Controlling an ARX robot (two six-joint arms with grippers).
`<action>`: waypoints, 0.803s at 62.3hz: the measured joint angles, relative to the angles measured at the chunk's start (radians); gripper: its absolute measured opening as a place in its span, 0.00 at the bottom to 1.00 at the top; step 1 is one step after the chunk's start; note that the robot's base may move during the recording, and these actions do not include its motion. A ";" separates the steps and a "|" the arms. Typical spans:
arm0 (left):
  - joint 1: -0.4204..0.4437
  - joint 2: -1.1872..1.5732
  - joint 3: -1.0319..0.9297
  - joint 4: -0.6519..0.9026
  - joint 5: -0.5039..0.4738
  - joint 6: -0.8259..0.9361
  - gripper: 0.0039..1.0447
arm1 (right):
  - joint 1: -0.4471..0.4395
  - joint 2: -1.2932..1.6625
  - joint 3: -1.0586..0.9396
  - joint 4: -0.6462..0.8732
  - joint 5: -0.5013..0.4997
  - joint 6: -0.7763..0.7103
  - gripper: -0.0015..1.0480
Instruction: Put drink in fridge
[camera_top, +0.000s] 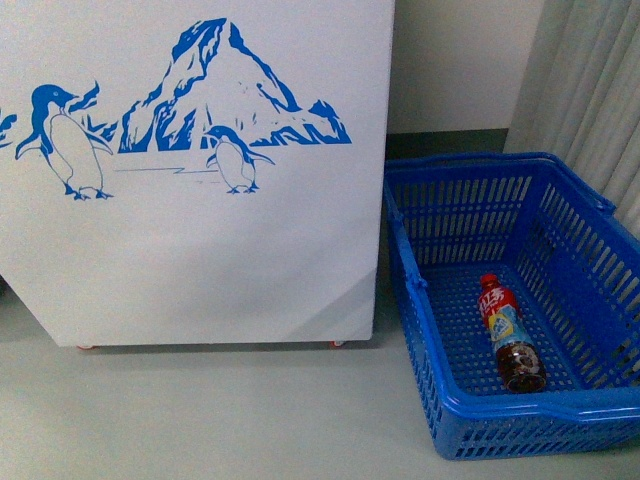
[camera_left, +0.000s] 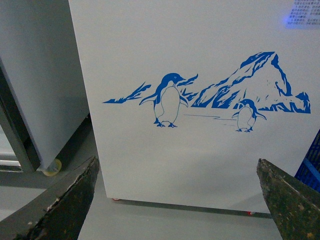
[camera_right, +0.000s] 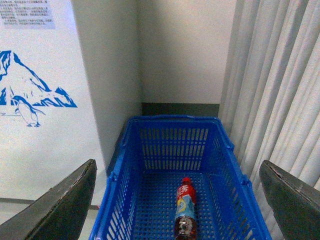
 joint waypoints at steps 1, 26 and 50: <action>0.000 0.000 0.000 0.000 0.000 0.000 0.92 | 0.000 0.000 0.000 0.000 0.000 0.000 0.93; 0.000 0.000 0.000 0.000 0.000 0.000 0.92 | 0.000 0.000 0.000 0.000 0.000 0.000 0.93; 0.000 0.000 0.000 0.000 0.001 0.000 0.92 | -0.133 0.215 0.004 0.406 -0.132 0.043 0.93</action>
